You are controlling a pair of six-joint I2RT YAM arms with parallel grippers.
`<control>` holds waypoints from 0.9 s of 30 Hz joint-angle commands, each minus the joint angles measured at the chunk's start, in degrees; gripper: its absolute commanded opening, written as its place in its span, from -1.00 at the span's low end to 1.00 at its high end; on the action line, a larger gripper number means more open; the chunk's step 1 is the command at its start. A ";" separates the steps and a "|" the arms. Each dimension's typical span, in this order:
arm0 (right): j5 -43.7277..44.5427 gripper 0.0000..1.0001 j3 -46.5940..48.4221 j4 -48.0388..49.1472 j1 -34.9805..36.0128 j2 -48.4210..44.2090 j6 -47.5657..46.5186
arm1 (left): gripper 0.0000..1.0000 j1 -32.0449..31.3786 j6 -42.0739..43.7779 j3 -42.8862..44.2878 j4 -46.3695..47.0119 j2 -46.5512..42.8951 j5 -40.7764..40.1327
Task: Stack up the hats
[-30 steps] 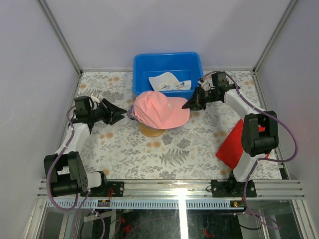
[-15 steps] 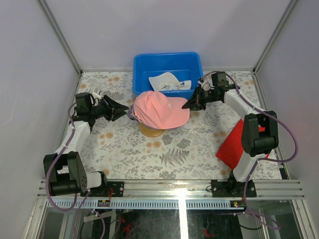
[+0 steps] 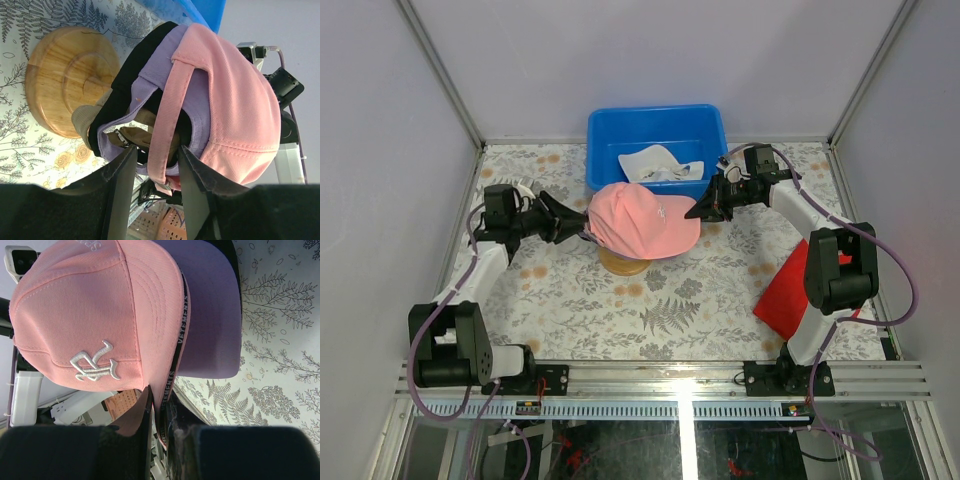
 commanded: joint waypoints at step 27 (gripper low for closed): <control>7.09 -1.00 -0.03 -4.09 0.79 3.24 -2.11 | -1.00 -0.40 16.58 -3.55 -3.75 14.32 -9.64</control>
